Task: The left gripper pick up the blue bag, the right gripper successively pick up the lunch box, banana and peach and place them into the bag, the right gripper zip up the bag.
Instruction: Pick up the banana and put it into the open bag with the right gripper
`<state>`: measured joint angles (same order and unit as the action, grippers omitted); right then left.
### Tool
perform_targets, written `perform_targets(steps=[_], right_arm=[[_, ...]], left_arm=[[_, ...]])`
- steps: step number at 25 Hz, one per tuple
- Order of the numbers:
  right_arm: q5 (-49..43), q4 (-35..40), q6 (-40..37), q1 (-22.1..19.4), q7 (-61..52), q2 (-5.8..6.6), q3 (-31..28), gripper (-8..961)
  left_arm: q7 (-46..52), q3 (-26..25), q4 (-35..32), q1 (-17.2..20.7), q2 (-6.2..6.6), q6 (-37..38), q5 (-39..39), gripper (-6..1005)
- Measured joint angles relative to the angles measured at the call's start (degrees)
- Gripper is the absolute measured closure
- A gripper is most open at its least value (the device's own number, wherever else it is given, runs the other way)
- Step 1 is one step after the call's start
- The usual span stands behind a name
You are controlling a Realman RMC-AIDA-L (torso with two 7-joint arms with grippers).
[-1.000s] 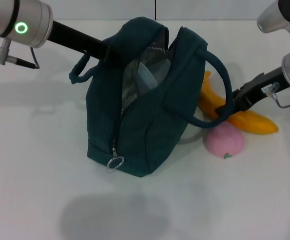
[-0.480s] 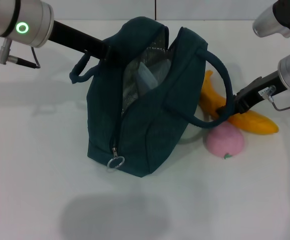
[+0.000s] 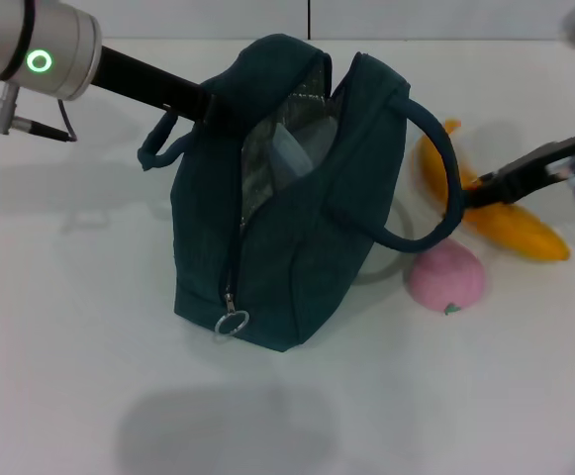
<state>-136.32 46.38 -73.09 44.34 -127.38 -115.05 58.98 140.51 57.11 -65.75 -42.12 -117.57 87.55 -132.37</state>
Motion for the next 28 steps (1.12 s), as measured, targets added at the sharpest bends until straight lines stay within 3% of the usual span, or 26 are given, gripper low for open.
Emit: perform_targets(steps=[2,3,9,10,13,18,19,22,23,28], right_arm=[[3.0,0.9,-1.8,-2.5,2.8,0.56,-6.6,553],[8.1,1.4,-4.0,-5.2,5.8,1.56,-11.8,553],[23.3,1.3,-8.6,-11.4,12.2,3.77,-17.5,552],[33.2,1.2,-11.2,-14.3,16.5,4.14,-18.1,552],[44.0,0.9,-15.6,-17.1,22.6,3.55,-18.1,552],[58.9,-4.9,-27.0,-17.6,33.8,0.86,-17.9,551],[60.8,-7.5,-28.8,-16.7,36.2,0.05,-17.6,551],[61.7,-15.0,-30.2,-13.5,41.2,-0.68,-16.6,551],[62.1,-21.6,-30.3,-10.7,45.0,-0.79,-15.7,552],[62.4,-32.8,-30.0,-5.6,52.8,-1.01,-15.2,553]], left_arm=[[0.5,0.0,-0.2,0.0,-0.12,0.2,0.5,889],[0.8,0.0,-0.3,0.0,-0.17,0.2,0.9,889],[3.0,0.0,-0.6,-0.1,-0.21,0.9,3.2,889],[3.4,0.0,-0.6,-0.1,-0.21,1.0,3.3,889],[4.8,0.0,-0.6,-0.5,-0.20,1.1,3.4,889],[6.0,0.3,-0.6,-1.3,-0.20,1.3,4.9,888],[6.0,0.3,-0.6,-1.3,-0.20,1.3,4.9,888],[6.4,0.4,-0.6,-1.5,-0.20,1.9,6.5,888],[6.4,0.4,-0.6,-1.5,-0.20,1.9,6.7,888],[6.9,0.3,-0.5,-2.0,-0.20,1.9,6.9,887]])
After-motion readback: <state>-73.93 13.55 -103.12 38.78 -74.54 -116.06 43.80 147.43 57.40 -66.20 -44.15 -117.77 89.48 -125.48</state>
